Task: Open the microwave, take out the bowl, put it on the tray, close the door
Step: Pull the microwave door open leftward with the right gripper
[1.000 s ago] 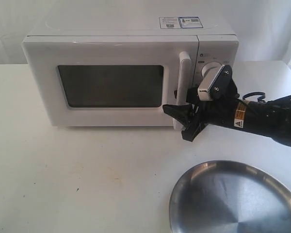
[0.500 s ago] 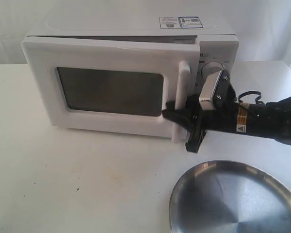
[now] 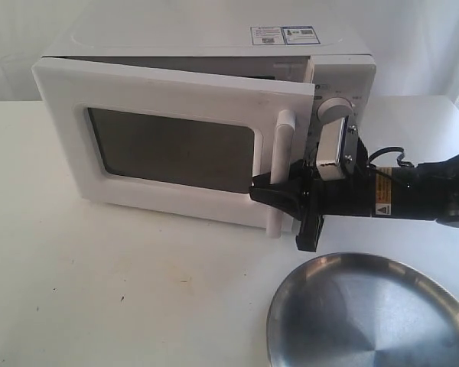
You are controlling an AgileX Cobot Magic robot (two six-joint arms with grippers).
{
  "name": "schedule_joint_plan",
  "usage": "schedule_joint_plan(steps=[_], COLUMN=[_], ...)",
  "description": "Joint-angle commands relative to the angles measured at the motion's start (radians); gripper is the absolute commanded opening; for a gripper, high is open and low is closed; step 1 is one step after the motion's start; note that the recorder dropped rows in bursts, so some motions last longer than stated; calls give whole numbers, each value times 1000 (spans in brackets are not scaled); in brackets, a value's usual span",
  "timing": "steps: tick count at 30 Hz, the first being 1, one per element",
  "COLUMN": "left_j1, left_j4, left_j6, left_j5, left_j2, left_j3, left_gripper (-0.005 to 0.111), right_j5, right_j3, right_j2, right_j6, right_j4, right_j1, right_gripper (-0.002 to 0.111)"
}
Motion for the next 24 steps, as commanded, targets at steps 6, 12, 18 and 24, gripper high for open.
schedule_joint_plan(steps=[6,12,18,24], left_j1=[-4,-4,-4,-4], left_j4=[-6,-6,-6,-6], left_j6=[-2,-2,-2,-2], left_j5=[1,1,1,1], left_j2=[-2,-2,-2,-2], left_j3=[-2,-2,-2,-2], left_gripper=[0,0,0,0], right_j5=[-59,-30,269,321], right_j3=[-12,-12,21,77], right_j2=[-20,-20,-57,-199], right_j6=[88,204,284,390], right_j4=[-25,-160,-256,-413], right_j1=[13,11,11,11], right_gripper=[41,41,41,41])
